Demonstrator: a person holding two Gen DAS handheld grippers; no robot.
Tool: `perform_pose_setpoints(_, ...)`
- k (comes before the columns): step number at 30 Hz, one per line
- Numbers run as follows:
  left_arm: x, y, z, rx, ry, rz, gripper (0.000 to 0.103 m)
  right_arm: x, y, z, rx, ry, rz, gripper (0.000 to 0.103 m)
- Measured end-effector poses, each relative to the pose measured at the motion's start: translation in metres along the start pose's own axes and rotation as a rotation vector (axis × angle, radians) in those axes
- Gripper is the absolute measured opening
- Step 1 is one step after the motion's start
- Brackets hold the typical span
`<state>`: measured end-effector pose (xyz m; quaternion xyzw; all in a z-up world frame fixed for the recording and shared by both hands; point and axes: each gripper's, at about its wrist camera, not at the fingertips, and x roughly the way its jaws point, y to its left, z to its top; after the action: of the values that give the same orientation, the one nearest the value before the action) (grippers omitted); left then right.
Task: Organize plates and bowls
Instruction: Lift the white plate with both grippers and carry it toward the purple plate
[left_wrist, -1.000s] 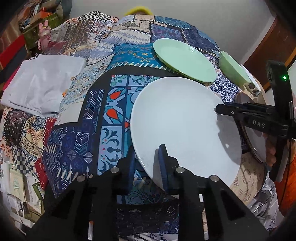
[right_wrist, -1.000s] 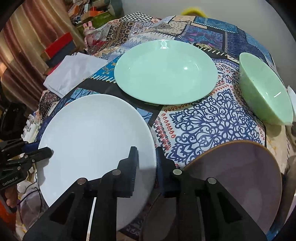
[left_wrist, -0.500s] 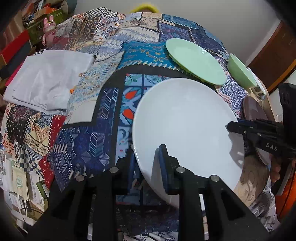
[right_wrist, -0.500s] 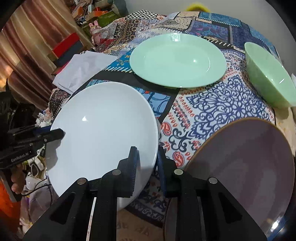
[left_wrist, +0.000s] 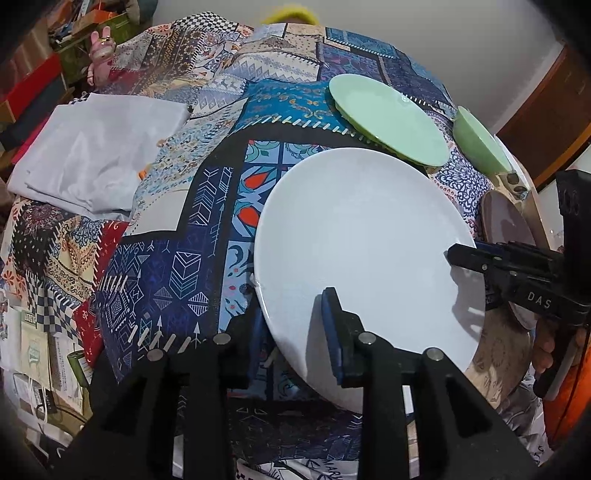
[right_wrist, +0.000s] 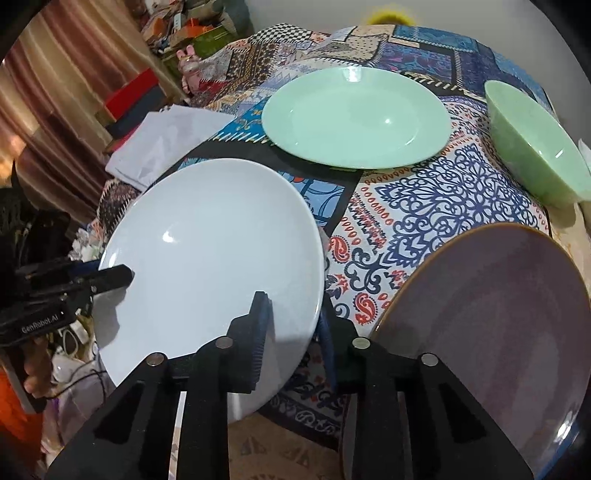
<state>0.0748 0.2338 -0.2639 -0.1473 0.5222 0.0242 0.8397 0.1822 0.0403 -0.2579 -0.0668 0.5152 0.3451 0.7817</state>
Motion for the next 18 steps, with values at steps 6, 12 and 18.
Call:
perform_pose_setpoints(6, -0.006, -0.003, 0.002, -0.005, -0.018, -0.006, 0.03, -0.012, 0.0, 0.0, -0.006, -0.046, -0.013, 0.023)
perform_pose_setpoints(12, -0.02, -0.012, 0.008, 0.006, -0.055, -0.008, 0.03, -0.029, -0.003, 0.001, -0.002, -0.094, -0.013, 0.022)
perform_pose_setpoints(18, -0.033, -0.027, 0.015, 0.034, -0.096, -0.005, 0.03, -0.049, -0.009, 0.0, 0.013, -0.136, -0.018, 0.022)
